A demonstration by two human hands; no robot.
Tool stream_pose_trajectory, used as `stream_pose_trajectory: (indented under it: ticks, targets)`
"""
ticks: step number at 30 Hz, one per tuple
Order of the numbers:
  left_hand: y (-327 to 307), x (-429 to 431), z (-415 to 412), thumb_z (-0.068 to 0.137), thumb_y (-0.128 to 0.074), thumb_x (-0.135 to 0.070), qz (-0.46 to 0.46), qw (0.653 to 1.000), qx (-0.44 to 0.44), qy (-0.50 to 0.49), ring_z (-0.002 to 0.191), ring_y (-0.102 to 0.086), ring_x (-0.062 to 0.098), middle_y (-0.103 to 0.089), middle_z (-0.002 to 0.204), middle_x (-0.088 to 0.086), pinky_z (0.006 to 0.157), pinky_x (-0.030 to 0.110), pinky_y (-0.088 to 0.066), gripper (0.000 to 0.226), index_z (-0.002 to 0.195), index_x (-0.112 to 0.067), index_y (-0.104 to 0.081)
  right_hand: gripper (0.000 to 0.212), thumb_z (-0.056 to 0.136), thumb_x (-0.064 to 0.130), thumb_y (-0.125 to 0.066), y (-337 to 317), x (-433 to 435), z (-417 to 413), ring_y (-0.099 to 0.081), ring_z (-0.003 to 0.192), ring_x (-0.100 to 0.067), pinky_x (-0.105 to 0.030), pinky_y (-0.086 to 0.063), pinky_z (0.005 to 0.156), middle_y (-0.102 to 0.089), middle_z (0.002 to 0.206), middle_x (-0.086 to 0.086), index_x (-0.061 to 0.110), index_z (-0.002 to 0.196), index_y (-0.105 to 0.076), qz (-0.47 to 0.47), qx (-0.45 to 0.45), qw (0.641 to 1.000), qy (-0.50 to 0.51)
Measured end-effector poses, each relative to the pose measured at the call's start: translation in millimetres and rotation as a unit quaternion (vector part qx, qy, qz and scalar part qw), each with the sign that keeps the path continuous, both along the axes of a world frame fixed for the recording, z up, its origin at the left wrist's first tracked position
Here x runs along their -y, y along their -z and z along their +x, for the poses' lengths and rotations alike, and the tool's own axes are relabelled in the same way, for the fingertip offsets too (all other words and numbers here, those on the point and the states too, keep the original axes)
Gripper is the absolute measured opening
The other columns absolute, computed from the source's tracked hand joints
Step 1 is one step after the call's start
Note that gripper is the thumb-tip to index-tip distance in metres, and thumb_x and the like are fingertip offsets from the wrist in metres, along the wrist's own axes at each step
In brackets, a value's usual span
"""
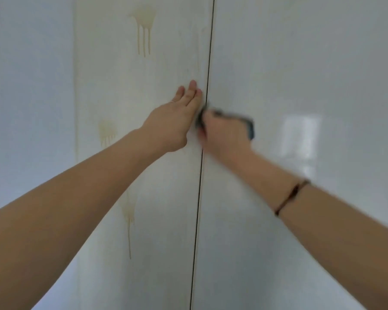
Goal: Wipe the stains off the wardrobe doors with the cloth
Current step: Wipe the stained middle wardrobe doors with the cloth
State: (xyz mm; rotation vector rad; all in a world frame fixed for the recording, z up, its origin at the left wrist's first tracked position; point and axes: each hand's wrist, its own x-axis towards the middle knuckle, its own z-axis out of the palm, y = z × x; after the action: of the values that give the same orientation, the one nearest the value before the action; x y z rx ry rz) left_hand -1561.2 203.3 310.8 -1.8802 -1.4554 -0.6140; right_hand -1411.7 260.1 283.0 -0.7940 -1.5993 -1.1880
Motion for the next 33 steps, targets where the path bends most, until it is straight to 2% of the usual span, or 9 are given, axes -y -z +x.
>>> stream_pose_trajectory:
  ticks: [3, 5, 9, 12, 18, 21, 25, 28, 33]
  targets:
    - [-3.3, 1.9, -8.8, 0.072, -0.051, 0.013, 0.011, 1.000, 0.018, 0.023, 0.153, -0.007, 0.013, 0.008, 0.167, -0.009, 0.100, 0.035, -0.045, 0.109, 0.161, -0.029, -0.003, 0.023, 0.095, 0.025, -0.049, -64.2, 0.2, -10.7, -0.066, 0.067, -0.035, -0.034, -0.033, 0.053, -0.069, 0.079, -0.014, 0.009, 0.108, -0.058, -0.051, -0.064, 0.996, -0.027]
    - [-5.0, -0.6, -14.6, 0.070, -0.049, 0.014, 0.025, 0.999, 0.018, 0.038, 0.153, -0.010, 0.011, 0.004, 0.167, -0.012, 0.099, 0.035, -0.045, 0.109, 0.160, -0.031, -0.008, 0.021, 0.088, 0.018, -0.049, -38.0, -10.3, -19.5, -0.062, 0.051, -0.028, -0.029, -0.035, 0.044, -0.064, 0.066, -0.010, 0.010, 0.104, -0.061, 0.004, -0.081, 0.996, -0.044]
    - [-1.4, -5.5, -17.1, 0.073, -0.046, 0.017, 0.036, 0.999, 0.013, 0.035, 0.153, -0.007, 0.010, 0.006, 0.167, -0.012, 0.101, 0.035, -0.043, 0.106, 0.160, -0.029, -0.007, 0.007, 0.083, 0.015, -0.052, 128.5, -2.0, -20.7, -0.051, 0.037, -0.021, -0.022, -0.019, 0.041, -0.054, 0.057, 0.000, 0.016, 0.085, -0.059, -0.122, 0.160, 0.978, -0.055]
    - [-3.4, -1.8, -18.6, 0.074, -0.044, 0.019, 0.024, 0.999, -0.005, 0.044, 0.153, -0.007, 0.010, 0.007, 0.166, -0.012, 0.101, 0.036, -0.044, 0.107, 0.160, -0.029, -0.006, 0.020, 0.071, 0.010, -0.072, 143.8, 6.1, -2.1, -0.050, 0.035, -0.022, -0.020, -0.021, 0.040, -0.053, 0.056, 0.001, 0.014, 0.083, -0.057, -0.174, 0.299, 0.936, -0.067]
    - [-12.3, 0.1, -32.1, 0.070, -0.042, 0.019, 0.033, 0.996, 0.031, 0.081, 0.148, -0.028, 0.011, -0.012, 0.164, -0.019, 0.110, 0.038, -0.039, 0.105, 0.158, -0.034, -0.021, 0.021, 0.084, 0.020, -0.056, -43.0, -2.1, -15.4, -0.064, 0.063, -0.035, -0.033, -0.032, 0.049, -0.066, 0.075, -0.009, 0.013, 0.104, -0.059, -0.046, 0.123, 0.991, -0.036]
    - [-9.3, -1.6, -31.8, 0.071, -0.047, 0.020, 0.019, 0.998, -0.001, 0.053, 0.151, -0.015, 0.008, 0.003, 0.166, -0.017, 0.106, 0.041, -0.044, 0.110, 0.160, -0.032, -0.010, 0.013, 0.077, 0.020, -0.055, 8.2, -16.5, -22.2, -0.058, 0.044, -0.029, -0.025, -0.030, 0.041, -0.062, 0.060, -0.004, 0.014, 0.086, -0.061, 0.004, 0.089, 0.991, -0.096]
    - [2.1, -1.2, -11.1, 0.078, -0.050, 0.012, 0.010, 1.000, -0.005, -0.009, 0.154, -0.005, 0.015, 0.014, 0.166, -0.008, 0.104, 0.042, -0.043, 0.103, 0.161, -0.021, 0.001, 0.005, 0.079, 0.018, -0.062, 144.2, -0.7, -10.0, -0.054, 0.039, -0.025, -0.023, -0.027, 0.040, -0.060, 0.059, -0.002, 0.013, 0.082, -0.062, -0.148, 0.218, 0.960, -0.095]
    - [1.4, 5.1, 3.0, 0.080, -0.055, 0.004, -0.008, 0.999, 0.012, -0.051, 0.154, -0.003, 0.019, 0.016, 0.166, -0.005, 0.109, 0.047, -0.043, 0.102, 0.160, -0.016, 0.004, 0.020, 0.074, 0.019, -0.075, 163.4, 16.1, 36.8, -0.055, 0.042, -0.025, -0.021, -0.024, 0.042, -0.059, 0.061, 0.001, 0.014, 0.085, -0.059, -0.231, 0.267, 0.934, -0.055]
    - [19.8, 6.8, 18.2, 0.077, -0.060, -0.001, 0.015, 0.997, -0.036, -0.060, 0.154, -0.006, 0.027, 0.011, 0.167, 0.003, 0.104, 0.049, -0.045, 0.102, 0.160, -0.011, -0.001, 0.020, 0.075, 0.023, -0.070, 33.7, 33.8, 135.2, -0.052, 0.048, -0.023, -0.025, -0.020, 0.052, -0.050, 0.057, 0.002, 0.019, 0.074, -0.051, -0.121, -0.014, 0.992, -0.020]
